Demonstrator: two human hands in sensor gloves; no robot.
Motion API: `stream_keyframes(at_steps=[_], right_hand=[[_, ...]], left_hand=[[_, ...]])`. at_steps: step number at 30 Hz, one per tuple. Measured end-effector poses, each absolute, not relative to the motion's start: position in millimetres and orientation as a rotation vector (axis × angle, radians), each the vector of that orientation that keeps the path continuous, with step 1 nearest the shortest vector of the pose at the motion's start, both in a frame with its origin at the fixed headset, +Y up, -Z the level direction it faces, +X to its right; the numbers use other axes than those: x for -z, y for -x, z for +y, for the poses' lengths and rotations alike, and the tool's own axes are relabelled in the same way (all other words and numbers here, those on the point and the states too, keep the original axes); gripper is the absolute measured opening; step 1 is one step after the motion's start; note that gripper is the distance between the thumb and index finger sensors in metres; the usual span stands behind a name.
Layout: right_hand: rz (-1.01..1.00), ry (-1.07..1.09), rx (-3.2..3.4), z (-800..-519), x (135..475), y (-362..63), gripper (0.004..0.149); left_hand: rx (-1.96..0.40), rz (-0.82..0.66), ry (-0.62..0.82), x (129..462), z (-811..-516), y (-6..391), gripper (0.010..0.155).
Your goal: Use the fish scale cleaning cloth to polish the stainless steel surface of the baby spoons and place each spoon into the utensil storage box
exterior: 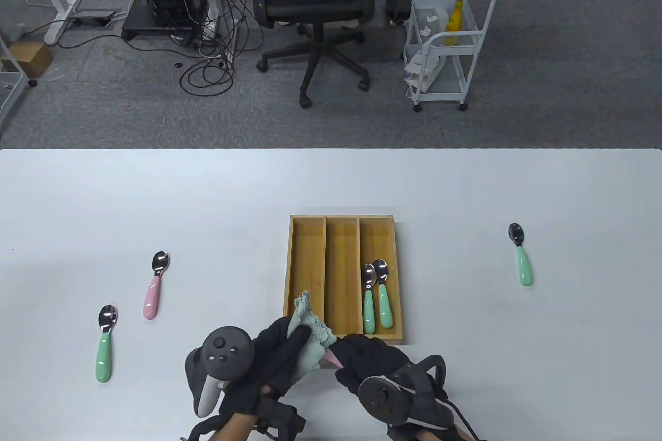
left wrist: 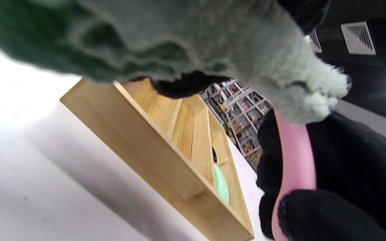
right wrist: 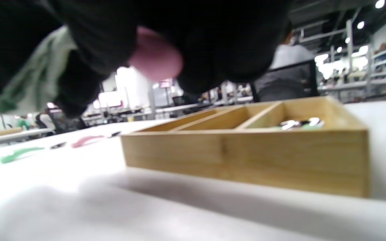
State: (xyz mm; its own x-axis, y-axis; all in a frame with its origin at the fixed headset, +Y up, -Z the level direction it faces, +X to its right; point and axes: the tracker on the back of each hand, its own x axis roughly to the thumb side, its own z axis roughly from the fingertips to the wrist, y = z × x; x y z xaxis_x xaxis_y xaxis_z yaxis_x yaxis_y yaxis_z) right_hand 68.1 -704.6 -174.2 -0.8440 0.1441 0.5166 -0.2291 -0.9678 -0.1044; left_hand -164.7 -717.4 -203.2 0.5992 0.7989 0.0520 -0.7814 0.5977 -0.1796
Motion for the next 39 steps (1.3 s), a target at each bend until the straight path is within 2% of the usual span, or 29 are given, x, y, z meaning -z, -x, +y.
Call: stream_keyframes(at_steps=[4, 13, 19, 26, 33, 39], right_hand=[[-0.343, -0.739, -2.917, -702.7, 178.6, -74.6, 0.051], [-0.410, -0.774, -2.981, -698.9, 178.1, -76.6, 0.047], [-0.485, -0.740, -2.985, -696.8, 176.5, -75.9, 0.049], [-0.389, -0.772, -2.887, -701.9, 172.5, -69.0, 0.053], [-0.253, -0.799, -2.776, -703.2, 165.8, -58.3, 0.058], [-0.329, -0.797, -2.867, -701.6, 172.2, -69.0, 0.054]], left_hand=[[-0.837, -0.228, 0.253, 206.1, -721.2, 154.2, 0.050], [-0.663, -0.367, 0.473, 204.2, -732.0, 124.4, 0.052], [-0.693, -0.273, 0.299, 203.8, -724.2, 135.9, 0.051], [-0.845, -0.178, 0.161, 205.5, -718.2, 161.8, 0.050], [-0.890, -0.084, 0.104, 204.2, -718.5, 170.2, 0.050], [-0.901, -0.151, 0.203, 207.0, -721.7, 163.4, 0.049]])
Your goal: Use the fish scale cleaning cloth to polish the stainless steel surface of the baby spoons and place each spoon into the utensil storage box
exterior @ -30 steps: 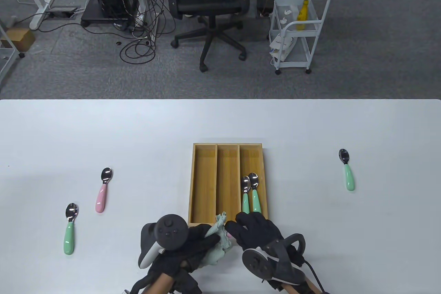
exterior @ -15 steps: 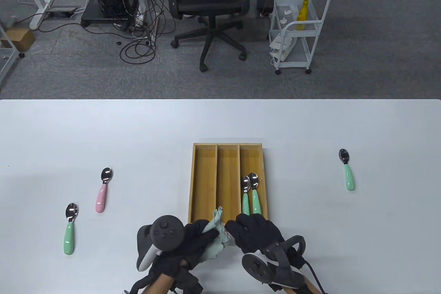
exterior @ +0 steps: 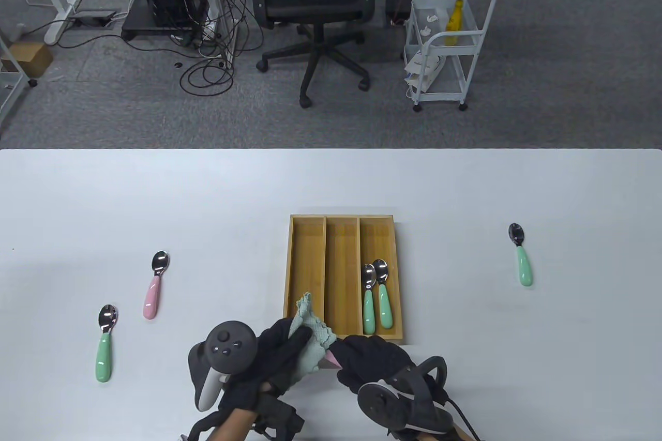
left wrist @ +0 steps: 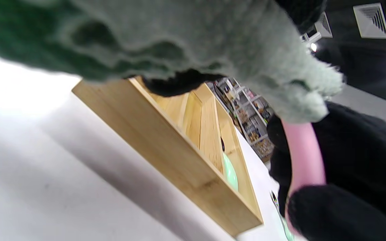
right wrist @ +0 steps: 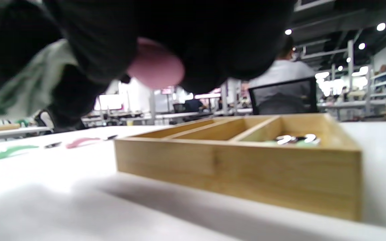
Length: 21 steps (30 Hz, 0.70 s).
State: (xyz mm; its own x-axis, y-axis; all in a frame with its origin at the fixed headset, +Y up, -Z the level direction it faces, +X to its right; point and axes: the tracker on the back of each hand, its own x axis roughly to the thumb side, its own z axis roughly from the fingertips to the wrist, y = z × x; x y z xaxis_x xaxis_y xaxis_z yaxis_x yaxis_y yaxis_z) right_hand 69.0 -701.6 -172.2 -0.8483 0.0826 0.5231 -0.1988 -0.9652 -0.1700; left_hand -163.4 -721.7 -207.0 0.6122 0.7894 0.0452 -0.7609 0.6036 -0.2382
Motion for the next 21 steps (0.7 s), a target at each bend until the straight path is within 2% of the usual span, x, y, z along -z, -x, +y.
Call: stream_keyframes(at_steps=[5, 15, 17, 21], right_hand=[[-0.389, -0.765, -2.919, -697.4, 175.2, -75.3, 0.050], [-0.484, -0.762, -2.974, -693.0, 174.9, -76.9, 0.048], [-0.488, -0.770, -2.985, -693.9, 174.6, -76.6, 0.048], [-0.498, -0.760, -2.979, -692.9, 174.4, -77.2, 0.049]], left_hand=[[-0.764, -0.231, 0.198, 203.8, -719.1, 151.6, 0.049], [-0.628, -0.383, 0.361, 200.9, -727.1, 125.5, 0.051], [-0.615, -0.379, 0.366, 200.5, -727.7, 124.1, 0.051], [-0.633, -0.318, 0.287, 201.7, -725.4, 131.5, 0.052]])
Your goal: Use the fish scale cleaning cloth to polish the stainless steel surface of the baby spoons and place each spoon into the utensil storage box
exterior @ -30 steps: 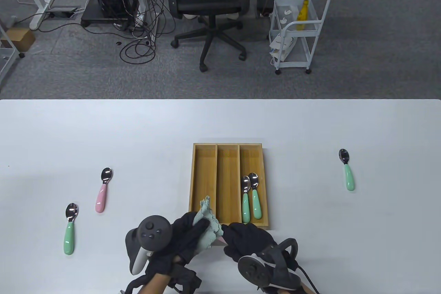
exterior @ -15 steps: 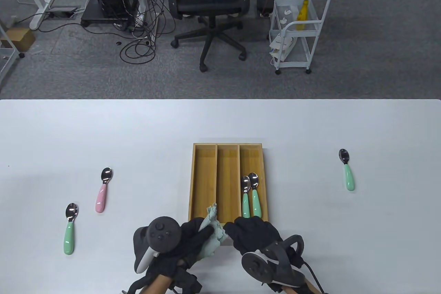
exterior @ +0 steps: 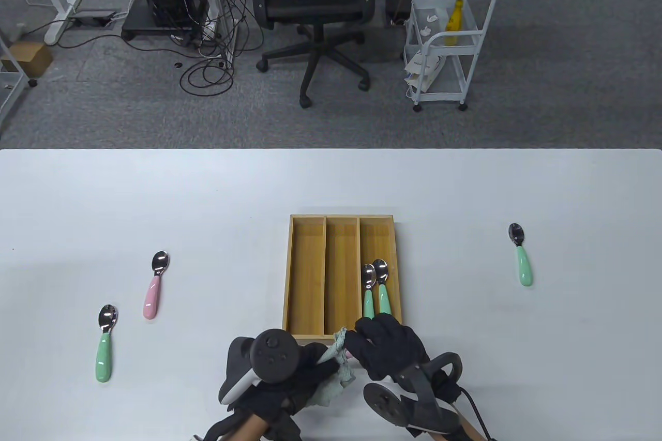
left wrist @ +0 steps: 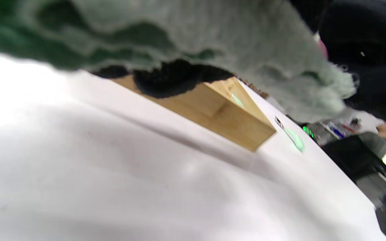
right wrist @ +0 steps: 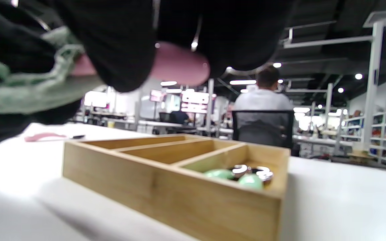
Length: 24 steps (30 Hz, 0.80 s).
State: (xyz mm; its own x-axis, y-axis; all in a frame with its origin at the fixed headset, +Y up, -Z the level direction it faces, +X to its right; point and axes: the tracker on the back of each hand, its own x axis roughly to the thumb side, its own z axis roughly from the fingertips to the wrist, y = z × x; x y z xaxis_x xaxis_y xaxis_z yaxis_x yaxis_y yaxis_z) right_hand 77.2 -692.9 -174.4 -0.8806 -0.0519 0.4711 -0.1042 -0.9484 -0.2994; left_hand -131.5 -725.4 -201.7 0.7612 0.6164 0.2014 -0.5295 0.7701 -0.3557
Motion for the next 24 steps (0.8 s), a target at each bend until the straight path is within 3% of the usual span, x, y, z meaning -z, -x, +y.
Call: stream_keyframes(at_steps=[14, 24], right_hand=[[-0.349, -0.814, -2.787, -695.8, 162.1, -61.3, 0.057], [-0.389, -0.785, -2.861, -697.3, 169.1, -69.7, 0.052]], left_hand=[[-0.954, -0.120, 0.128, 203.7, -719.4, 173.1, 0.050], [-0.937, -0.149, 0.201, 204.3, -722.2, 165.8, 0.050]])
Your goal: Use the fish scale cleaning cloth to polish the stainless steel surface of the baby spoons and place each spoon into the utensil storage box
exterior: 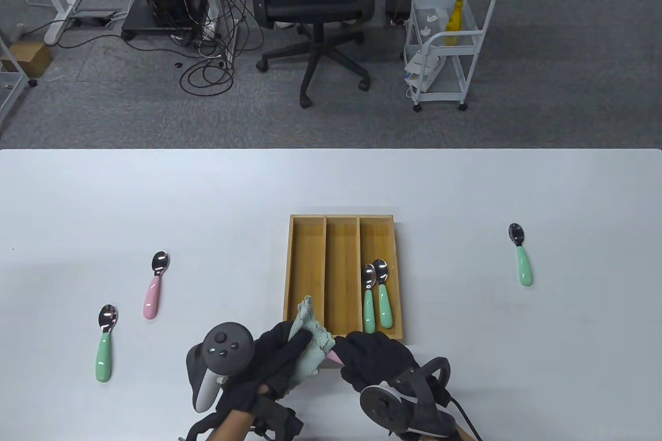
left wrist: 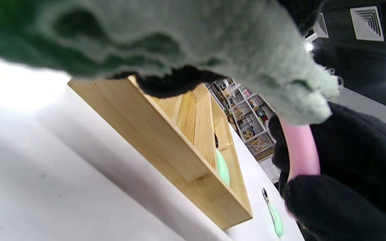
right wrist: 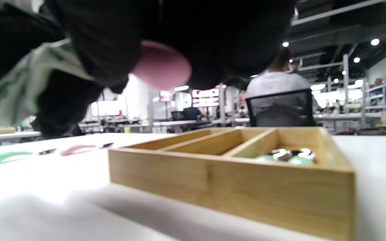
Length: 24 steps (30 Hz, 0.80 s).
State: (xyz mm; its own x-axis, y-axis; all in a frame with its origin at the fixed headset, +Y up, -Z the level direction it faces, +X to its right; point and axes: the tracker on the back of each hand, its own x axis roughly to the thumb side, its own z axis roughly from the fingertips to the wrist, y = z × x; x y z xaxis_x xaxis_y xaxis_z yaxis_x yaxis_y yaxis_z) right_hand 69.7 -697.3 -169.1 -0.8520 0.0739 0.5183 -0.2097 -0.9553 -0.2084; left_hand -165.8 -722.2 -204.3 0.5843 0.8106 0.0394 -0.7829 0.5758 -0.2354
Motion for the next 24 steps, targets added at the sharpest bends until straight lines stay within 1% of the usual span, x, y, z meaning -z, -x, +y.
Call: stream_keyframes(at_steps=[4, 12, 19, 20, 22, 24], right_hand=[[-0.414, -0.769, -2.890, -697.1, 171.5, -72.7, 0.051], [-0.434, -0.742, -2.907, -695.4, 175.2, -78.1, 0.049], [-0.443, -0.765, -2.923, -695.2, 174.2, -76.4, 0.049], [-0.446, -0.774, -2.932, -695.5, 173.8, -75.7, 0.049], [-0.460, -0.775, -2.942, -695.6, 173.8, -75.8, 0.049], [-0.466, -0.757, -2.931, -694.2, 174.2, -76.7, 0.049]], left_hand=[[-0.889, -0.180, 0.227, 203.4, -721.6, 160.2, 0.050], [-0.790, -0.267, 0.348, 202.1, -725.9, 145.4, 0.050], [-0.660, -0.321, 0.418, 200.1, -727.7, 133.2, 0.052], [-0.651, -0.319, 0.419, 199.5, -728.0, 132.1, 0.052], [-0.642, -0.310, 0.376, 198.8, -726.8, 132.5, 0.052], [-0.636, -0.289, 0.302, 198.7, -722.9, 135.1, 0.052]])
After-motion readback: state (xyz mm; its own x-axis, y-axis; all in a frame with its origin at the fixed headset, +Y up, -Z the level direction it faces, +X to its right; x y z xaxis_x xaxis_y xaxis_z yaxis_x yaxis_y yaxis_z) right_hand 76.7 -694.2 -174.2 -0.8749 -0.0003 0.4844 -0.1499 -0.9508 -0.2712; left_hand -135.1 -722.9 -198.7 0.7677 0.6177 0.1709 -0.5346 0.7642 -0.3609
